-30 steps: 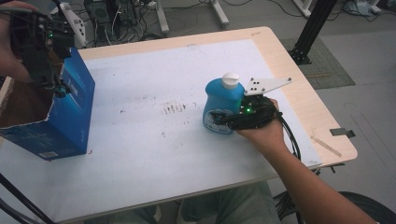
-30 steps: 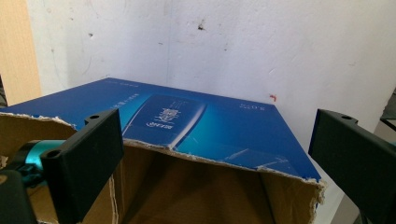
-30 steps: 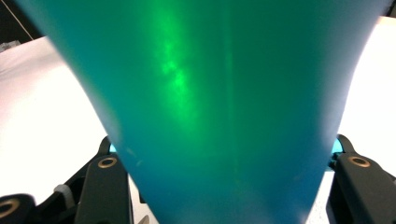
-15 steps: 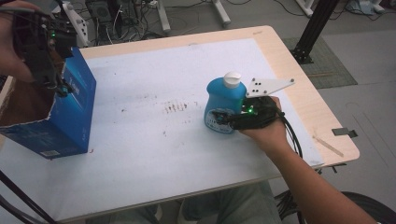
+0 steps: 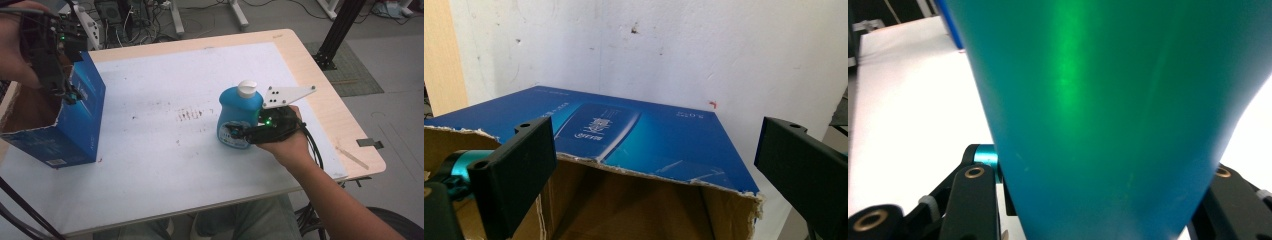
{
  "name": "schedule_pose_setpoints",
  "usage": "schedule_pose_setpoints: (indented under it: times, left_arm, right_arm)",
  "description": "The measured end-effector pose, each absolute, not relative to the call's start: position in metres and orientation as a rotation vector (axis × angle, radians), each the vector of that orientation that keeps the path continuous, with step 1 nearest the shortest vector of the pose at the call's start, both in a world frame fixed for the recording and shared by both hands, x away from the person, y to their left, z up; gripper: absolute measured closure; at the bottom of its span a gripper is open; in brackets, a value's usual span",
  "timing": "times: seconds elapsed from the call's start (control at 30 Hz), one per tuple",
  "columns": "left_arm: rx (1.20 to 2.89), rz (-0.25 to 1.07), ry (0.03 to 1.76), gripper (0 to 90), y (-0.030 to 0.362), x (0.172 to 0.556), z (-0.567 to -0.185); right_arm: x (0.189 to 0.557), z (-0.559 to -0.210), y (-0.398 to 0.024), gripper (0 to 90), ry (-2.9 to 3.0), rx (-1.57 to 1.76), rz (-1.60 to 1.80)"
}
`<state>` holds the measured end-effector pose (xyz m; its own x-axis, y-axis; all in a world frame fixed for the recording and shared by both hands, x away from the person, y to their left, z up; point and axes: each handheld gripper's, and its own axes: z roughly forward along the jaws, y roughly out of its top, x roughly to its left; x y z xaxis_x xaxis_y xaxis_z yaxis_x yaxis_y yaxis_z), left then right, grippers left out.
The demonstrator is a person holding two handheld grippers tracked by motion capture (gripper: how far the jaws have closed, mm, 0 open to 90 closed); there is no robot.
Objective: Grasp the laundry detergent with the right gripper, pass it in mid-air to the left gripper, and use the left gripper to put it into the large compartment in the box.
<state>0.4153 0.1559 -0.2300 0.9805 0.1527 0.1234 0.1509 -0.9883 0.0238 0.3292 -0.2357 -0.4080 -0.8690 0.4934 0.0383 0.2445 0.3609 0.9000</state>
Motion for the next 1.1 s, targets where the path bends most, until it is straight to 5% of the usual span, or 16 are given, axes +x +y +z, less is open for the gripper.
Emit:
schedule_pose_setpoints:
  times: [0.63, 1.1]
  left_arm:
    - [3.082, 0.1, 0.064, 3.3, 0.121, 0.376, -0.216]
    - [3.021, 0.056, -0.049, 3.3, 0.086, 0.357, -0.218]
  right_arm:
    - [0.322, -0.337, -0.18, 45.7, 2.528, 0.347, 1.527]
    - [0.321, -0.33, -0.136, 45.8, 2.651, 0.194, 1.503]
